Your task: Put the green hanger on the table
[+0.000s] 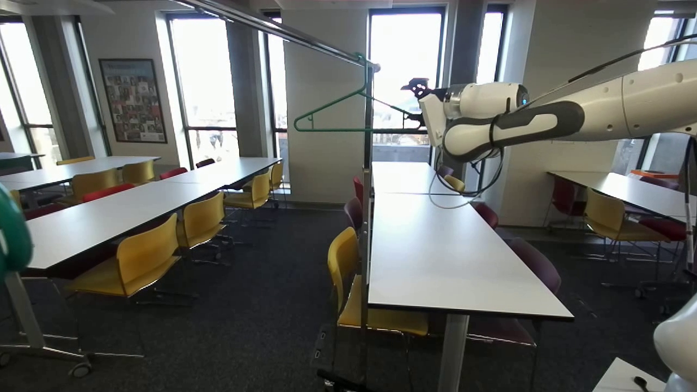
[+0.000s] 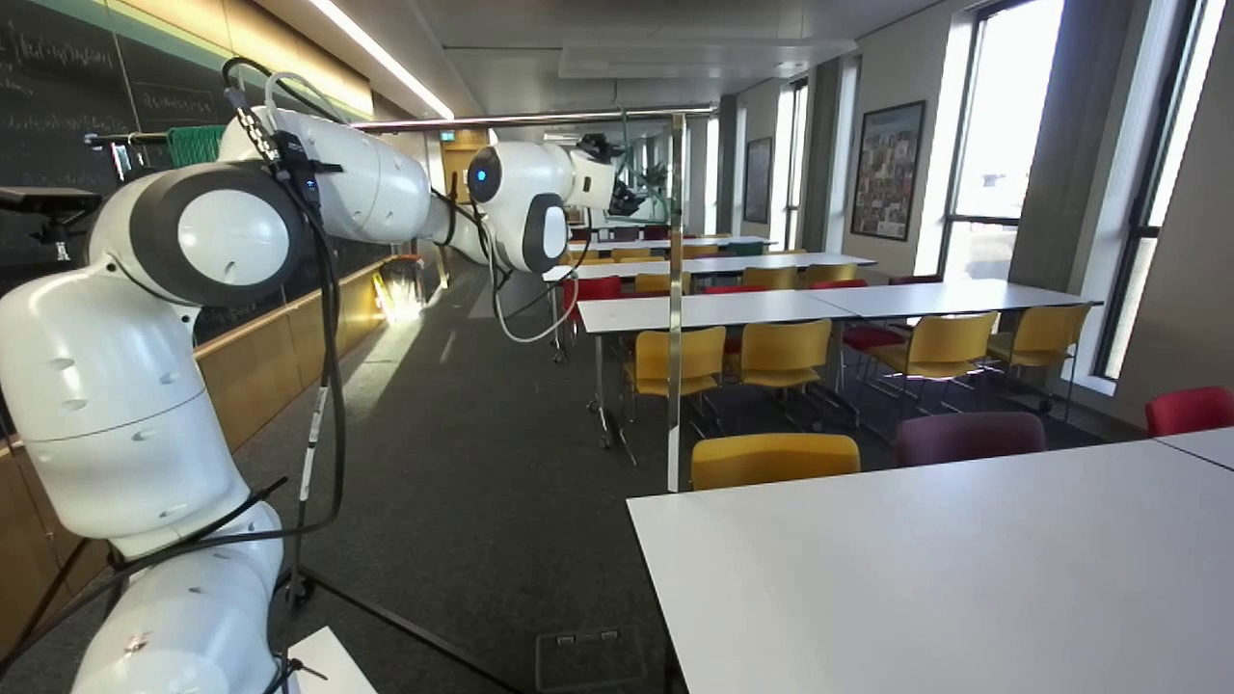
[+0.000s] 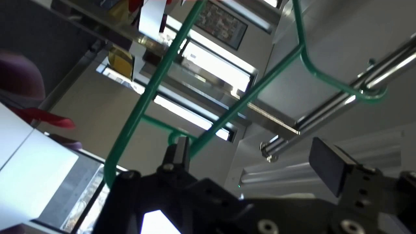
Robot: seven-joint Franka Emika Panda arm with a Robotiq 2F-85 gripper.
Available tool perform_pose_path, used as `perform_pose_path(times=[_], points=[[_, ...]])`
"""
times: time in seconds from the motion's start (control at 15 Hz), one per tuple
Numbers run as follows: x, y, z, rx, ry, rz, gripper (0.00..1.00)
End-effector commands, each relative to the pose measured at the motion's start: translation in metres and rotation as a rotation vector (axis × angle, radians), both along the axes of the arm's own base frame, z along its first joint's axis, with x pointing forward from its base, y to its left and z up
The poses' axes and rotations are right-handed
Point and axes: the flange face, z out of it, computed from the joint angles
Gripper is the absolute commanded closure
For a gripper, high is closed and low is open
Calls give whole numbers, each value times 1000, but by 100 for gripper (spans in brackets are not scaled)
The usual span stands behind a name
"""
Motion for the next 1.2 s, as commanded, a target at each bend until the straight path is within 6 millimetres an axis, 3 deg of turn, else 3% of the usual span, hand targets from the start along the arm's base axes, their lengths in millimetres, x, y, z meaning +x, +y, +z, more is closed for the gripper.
perform_pose_path(times=[0.0,0.27,0.47,0.73,1.13], points=[[-13,-24,40,-114,-82,-79,0],[-35,-20,81,-236,-165,-131,0],[-42,23,74,-151,-157,-68,0],[-53,66,64,-88,-142,-33,0],[-47,101,42,-89,-115,-11,0]])
